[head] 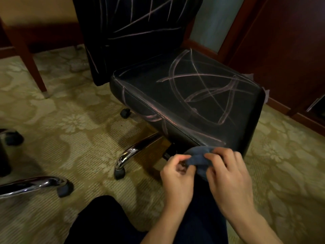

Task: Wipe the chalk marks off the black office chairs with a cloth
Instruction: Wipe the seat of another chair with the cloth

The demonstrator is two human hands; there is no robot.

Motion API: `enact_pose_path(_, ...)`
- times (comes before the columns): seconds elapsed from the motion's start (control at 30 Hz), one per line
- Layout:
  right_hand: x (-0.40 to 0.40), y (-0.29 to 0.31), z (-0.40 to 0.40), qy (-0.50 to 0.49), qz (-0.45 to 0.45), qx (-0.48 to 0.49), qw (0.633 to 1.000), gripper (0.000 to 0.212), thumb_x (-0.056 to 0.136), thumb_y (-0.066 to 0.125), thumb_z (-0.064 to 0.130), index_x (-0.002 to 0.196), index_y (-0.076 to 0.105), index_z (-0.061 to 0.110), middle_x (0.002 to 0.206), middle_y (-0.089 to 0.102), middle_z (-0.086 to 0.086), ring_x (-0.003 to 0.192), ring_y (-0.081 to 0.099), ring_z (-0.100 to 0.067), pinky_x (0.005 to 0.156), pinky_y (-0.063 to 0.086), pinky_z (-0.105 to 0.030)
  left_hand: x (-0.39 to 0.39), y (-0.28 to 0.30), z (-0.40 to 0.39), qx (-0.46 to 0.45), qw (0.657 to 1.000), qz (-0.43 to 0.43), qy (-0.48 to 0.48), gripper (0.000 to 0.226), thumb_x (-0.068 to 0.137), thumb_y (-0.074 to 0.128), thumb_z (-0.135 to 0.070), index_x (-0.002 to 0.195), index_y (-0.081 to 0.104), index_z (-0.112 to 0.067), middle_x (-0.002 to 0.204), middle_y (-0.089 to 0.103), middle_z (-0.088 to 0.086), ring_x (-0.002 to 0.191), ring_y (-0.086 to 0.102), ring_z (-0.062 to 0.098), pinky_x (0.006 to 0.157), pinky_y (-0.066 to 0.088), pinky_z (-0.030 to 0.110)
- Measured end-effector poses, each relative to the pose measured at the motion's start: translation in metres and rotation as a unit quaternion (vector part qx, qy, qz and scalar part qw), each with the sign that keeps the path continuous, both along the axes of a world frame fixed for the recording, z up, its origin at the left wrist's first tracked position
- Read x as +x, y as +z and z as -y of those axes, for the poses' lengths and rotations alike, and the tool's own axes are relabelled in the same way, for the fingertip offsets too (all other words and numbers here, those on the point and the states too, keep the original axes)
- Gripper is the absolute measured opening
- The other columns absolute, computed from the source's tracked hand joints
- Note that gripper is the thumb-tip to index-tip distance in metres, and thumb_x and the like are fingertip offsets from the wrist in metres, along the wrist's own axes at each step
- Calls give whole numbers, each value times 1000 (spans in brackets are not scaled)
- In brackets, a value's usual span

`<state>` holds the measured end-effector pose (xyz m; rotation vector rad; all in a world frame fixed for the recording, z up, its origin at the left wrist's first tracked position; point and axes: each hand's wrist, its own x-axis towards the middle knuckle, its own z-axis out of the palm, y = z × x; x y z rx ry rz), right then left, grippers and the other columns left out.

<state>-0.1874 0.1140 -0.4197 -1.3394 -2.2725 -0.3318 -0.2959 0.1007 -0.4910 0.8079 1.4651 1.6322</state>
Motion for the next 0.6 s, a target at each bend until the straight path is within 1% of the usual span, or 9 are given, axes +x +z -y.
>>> enact_pose_path(0.07,5,0,-1,-7,1,4,1000,22,79,65,-3,100,68,2,103,59,-12,82,53,-30,66,51,-42,1,1,-2,1,999,-35,-22,28,79,73,-1,90,71,-27,84,72,-3,73,68,9,66,57,28)
enact_pose_path(0.13,2,0,-6,-2,2,7,1000,20,79,66,-2,99,67,2,102,59,-12,82,53,-30,66,51,-41,-4,3,-4,4,998,-68,-14,30,79,74,-1,90,70,-29,87,70,-3,73,67,10,64,54,22)
enact_pose_path(0.17,-1,-1,-9,1,2,7,1000,20,79,66,0,98,67,2,102,59,-12,83,54,-31,66,52,-41,-9,4,-7,7,997,-78,-1,33,78,75,0,90,70,-30,87,70,-3,72,67,12,63,54,22)
enact_pose_path(0.23,-12,-2,-18,7,-5,3,1000,20,79,69,1,98,67,2,102,59,-13,85,56,-32,66,53,-43,-25,5,-17,12,996,-90,20,35,77,74,1,91,71,-30,87,71,-3,70,67,14,62,56,28)
enact_pose_path(0.3,-29,-5,-27,18,-13,2,1000,15,84,64,6,98,67,3,103,59,-12,86,57,-31,65,52,-43,-46,7,-27,18,992,-115,45,37,77,73,2,91,71,-32,88,71,-2,68,66,13,63,56,29)
enact_pose_path(0.4,-67,-10,-37,35,-20,-17,999,21,90,52,19,100,66,8,103,59,-11,86,59,-28,59,53,-39,-82,11,-37,20,985,-130,113,45,78,72,3,89,67,-40,90,71,2,69,66,10,66,53,20)
enact_pose_path(0.47,-88,-11,-40,41,-28,-33,998,15,89,56,18,98,64,9,103,57,-10,84,58,-26,52,51,-38,-101,13,-43,10,983,-122,138,46,80,72,2,88,66,-43,92,71,4,72,68,10,69,56,23)
enact_pose_path(0.53,-94,-9,-42,37,-46,-46,997,11,85,62,16,95,62,10,101,56,-9,81,57,-24,49,48,-35,-101,15,-45,8,985,-113,133,44,80,72,1,87,65,-42,94,70,3,74,70,10,70,59,28)
enact_pose_path(0.6,-83,-6,-39,25,-52,-49,997,14,81,68,13,92,62,10,100,56,-8,80,57,-23,49,48,-34,-84,18,-40,14,984,-128,123,43,80,72,5,88,65,-37,97,62,-5,76,67,7,70,58,25)
